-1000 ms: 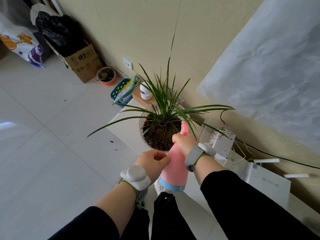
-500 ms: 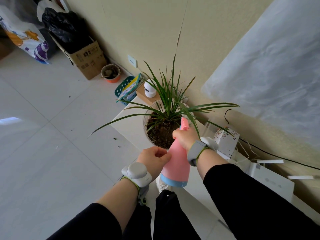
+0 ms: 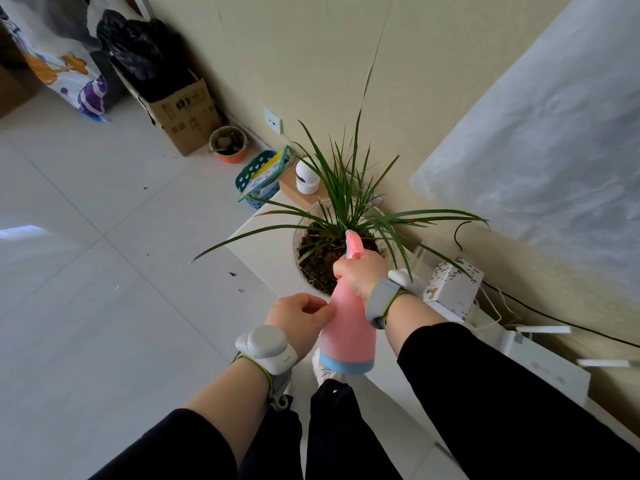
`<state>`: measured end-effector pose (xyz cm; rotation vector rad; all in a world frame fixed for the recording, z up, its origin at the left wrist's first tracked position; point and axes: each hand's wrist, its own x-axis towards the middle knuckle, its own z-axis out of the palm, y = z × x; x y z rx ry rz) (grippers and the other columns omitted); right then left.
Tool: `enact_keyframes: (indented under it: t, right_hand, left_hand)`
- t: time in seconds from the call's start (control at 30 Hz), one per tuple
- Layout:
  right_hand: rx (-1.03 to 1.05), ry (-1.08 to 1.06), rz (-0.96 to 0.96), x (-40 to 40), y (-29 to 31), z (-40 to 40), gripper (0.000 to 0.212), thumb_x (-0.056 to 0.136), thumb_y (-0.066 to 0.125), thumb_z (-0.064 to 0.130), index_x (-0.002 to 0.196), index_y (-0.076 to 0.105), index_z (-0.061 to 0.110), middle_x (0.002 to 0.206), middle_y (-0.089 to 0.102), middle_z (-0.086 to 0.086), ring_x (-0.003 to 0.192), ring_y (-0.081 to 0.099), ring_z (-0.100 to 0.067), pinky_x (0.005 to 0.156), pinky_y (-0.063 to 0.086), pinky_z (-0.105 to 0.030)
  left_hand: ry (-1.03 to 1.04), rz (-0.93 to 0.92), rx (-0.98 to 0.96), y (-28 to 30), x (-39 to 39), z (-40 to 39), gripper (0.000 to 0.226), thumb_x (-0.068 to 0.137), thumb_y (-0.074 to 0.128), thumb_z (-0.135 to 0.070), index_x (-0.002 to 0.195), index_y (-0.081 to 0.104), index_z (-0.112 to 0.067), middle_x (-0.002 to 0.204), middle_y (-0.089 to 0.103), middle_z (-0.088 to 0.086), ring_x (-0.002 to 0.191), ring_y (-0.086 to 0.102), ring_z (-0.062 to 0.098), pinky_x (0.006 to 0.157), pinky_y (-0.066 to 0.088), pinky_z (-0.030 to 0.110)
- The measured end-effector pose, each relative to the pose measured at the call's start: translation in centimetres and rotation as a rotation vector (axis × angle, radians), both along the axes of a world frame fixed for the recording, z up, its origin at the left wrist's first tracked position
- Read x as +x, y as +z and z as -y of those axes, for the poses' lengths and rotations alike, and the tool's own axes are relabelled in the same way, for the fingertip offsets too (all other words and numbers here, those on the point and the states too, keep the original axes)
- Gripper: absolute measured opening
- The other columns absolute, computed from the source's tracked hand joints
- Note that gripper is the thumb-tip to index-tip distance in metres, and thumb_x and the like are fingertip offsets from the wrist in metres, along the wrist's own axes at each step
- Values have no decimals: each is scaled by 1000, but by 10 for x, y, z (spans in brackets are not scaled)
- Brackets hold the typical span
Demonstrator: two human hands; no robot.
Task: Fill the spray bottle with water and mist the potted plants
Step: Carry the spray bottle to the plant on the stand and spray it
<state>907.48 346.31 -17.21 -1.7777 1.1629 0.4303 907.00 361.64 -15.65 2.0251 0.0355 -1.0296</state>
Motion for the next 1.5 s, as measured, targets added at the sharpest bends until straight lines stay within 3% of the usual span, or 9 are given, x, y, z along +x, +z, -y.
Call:
enact_keyframes:
  t: [0.83,1.07,1.27,1.33,1.4,1.5]
  right_hand:
    - [21,59,18,3,-1,-21,19,73,58,11,59,45,16,53,43,-1,47,38,-19,47,28,-24]
    - [37,12,0,-5,3,-19,28,68,56,6,52,35,16,47,34,-1,44,31,-21,46,23,-25]
    - [37,-9,-43,-16,3,-15,21,70,56,8,59,39,12,54,35,-4,49,34,-22,48,24,-28]
    - [39,-16,-36,-21,3,-15,8,70,55,8,75,50,11,53,35,-4,48,35,-22,47,25,-28]
    - [53,-26,-16,-25,0,-14,19,69,55,7,84,49,17,53,36,-4,49,35,-22,47,26,-29]
    - [47,-58,-32,-29,-4,-15,14,66,55,8,62,43,13,51,34,-3,50,34,-23,49,25,-30]
  left_hand:
    - [22,6,30,-6,-1,-19,9,82,68,-40,82,71,-32,81,72,-13,76,66,8,70,54,24]
    - [-4,-9,23,-5,-2,-18,9,82,68,-40,81,71,-31,79,71,-14,73,65,7,65,50,21]
    - [-30,-14,20,-5,-8,-14,8,82,68,-39,80,71,-32,77,70,-16,70,63,1,58,43,15]
    - [-38,-21,19,-7,-10,-13,8,82,68,-39,79,70,-33,78,70,-16,70,63,2,57,43,15]
    - [-51,-25,23,-9,-11,-13,8,81,68,-40,80,71,-32,79,70,-15,71,64,2,58,45,16]
    - [-66,-27,36,-13,-12,-14,10,81,67,-42,81,71,-33,80,71,-16,74,65,4,64,49,20]
